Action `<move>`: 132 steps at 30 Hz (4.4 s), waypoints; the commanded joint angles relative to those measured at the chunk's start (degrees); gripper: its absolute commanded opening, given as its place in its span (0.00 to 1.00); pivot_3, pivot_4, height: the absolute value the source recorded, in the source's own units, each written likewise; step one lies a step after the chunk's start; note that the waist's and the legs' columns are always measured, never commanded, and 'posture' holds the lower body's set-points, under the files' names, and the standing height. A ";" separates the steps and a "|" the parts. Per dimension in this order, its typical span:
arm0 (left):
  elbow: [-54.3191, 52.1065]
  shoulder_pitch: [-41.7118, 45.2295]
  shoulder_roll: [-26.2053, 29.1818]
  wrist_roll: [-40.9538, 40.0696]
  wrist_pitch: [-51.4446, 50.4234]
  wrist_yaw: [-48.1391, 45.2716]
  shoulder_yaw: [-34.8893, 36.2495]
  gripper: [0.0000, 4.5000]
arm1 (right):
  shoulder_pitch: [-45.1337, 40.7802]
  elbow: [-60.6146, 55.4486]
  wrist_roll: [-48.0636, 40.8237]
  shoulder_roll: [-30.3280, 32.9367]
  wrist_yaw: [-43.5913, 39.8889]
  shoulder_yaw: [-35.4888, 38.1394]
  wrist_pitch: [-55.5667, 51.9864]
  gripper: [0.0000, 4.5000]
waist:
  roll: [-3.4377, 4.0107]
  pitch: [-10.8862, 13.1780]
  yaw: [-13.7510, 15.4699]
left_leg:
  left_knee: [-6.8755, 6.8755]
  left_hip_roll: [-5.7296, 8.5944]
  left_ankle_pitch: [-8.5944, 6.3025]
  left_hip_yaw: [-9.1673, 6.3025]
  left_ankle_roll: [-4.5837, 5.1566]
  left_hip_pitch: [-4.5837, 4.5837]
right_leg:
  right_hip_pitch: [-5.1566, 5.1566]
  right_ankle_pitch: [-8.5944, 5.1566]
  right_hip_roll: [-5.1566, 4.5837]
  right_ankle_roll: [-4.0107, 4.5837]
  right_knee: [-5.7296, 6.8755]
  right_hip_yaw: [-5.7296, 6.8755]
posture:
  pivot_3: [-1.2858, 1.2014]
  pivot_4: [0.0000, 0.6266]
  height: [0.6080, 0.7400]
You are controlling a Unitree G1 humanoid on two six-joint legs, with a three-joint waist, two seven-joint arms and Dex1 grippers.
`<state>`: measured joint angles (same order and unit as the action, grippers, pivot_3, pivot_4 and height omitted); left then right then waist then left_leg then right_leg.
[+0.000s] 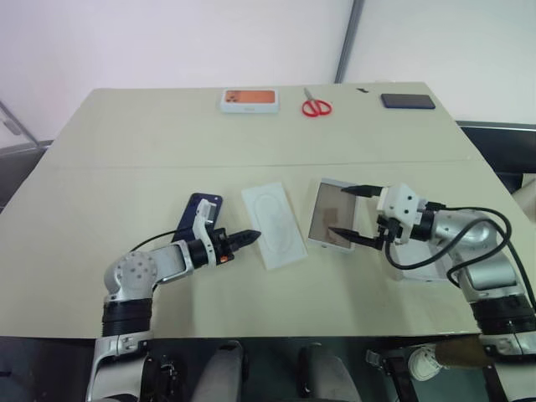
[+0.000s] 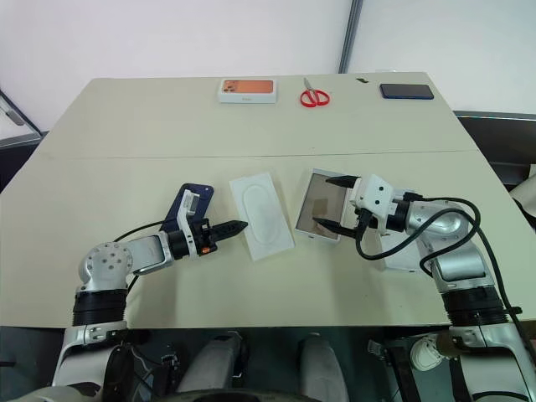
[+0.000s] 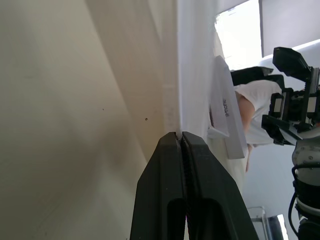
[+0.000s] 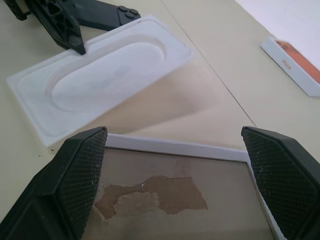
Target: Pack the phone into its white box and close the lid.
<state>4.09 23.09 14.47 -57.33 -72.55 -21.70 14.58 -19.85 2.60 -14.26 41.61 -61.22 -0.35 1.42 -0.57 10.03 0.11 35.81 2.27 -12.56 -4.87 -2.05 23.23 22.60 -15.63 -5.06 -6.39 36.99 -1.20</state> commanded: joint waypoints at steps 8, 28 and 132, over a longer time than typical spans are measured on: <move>2.98 7.75 6.64 -2.38 -3.27 -1.10 5.39 0.01 | 1.53 -9.86 -1.06 -1.78 1.10 -6.05 -14.22 1.00 | -0.09 0.06 -0.84 | -0.05 -0.01 0.00 -0.04 0.00 0.12 | 0.18 0.01 0.05 -0.02 0.06 0.02 | 0.52 0.24 1.00; 8.44 13.09 14.75 3.26 -4.04 -19.84 -4.39 0.00 | -1.08 -4.08 5.81 -1.47 0.90 -10.58 -19.09 0.09 | -0.13 0.11 -0.90 | -0.14 0.04 0.02 -0.01 -0.02 0.16 | 0.29 0.02 0.01 -0.03 0.03 0.00 | 0.52 0.24 1.00; -4.41 -5.87 11.83 31.47 54.21 -32.38 -13.05 0.86 | -7.63 -1.57 15.95 -10.52 7.47 -18.12 -11.28 0.01 | -0.34 0.30 -0.98 | -0.24 -0.04 0.14 -0.01 -0.20 0.16 | 0.37 0.03 0.02 -0.05 0.10 -0.02 | 0.52 0.24 1.00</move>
<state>1.60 17.03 26.31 -25.52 -18.53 -53.93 1.55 -26.07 0.71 1.24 31.80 -55.11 -19.71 -10.73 -0.91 10.33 -0.87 35.58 2.23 -12.42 -4.88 -2.25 23.39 22.97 -15.61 -5.03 -6.44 37.09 -1.22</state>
